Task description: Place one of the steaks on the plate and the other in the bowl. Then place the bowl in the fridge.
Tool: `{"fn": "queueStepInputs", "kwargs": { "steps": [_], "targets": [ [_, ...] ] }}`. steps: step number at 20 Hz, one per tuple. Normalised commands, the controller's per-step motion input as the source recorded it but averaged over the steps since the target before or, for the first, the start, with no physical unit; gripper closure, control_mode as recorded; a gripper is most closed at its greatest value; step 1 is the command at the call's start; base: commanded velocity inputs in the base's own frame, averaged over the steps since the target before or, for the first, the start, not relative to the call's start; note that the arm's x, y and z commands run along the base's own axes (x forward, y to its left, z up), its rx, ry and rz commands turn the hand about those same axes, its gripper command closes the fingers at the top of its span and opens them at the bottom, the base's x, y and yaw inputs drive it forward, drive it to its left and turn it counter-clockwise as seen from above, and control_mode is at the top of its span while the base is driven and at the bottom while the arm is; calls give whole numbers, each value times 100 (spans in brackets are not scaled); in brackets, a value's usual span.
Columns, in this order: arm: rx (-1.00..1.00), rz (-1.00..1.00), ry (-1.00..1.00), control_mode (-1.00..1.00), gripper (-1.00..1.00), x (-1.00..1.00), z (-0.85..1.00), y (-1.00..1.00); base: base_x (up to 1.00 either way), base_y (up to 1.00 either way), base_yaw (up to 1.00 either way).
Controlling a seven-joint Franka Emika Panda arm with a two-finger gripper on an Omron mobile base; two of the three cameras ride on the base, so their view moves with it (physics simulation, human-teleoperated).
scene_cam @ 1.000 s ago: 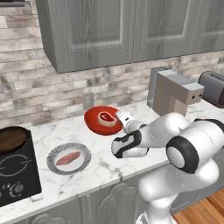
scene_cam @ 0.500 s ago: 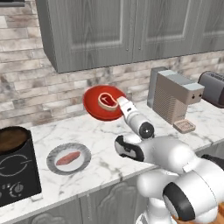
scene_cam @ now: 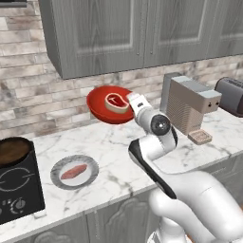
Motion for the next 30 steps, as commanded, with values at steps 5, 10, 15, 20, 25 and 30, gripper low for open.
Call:
{"fn": "queueStepInputs", "kwargs": {
  "steps": [5,10,15,20,25,30],
  "targets": [
    [-2,0,19,-100,100,-70,44,0,0,0,0],
    [0,0,5,-100,100,-71,35,-5,0,0,0],
    [2,0,-1,-100,100,-89,0,-48,0,0,0],
    [5,0,-6,-100,100,-89,0,-55,0,0,0],
    [3,4,-6,-100,100,-44,-2,-38,0,0,0],
    [7,2,-13,-100,100,-21,-15,-33,0,0,0]
  ]
}}
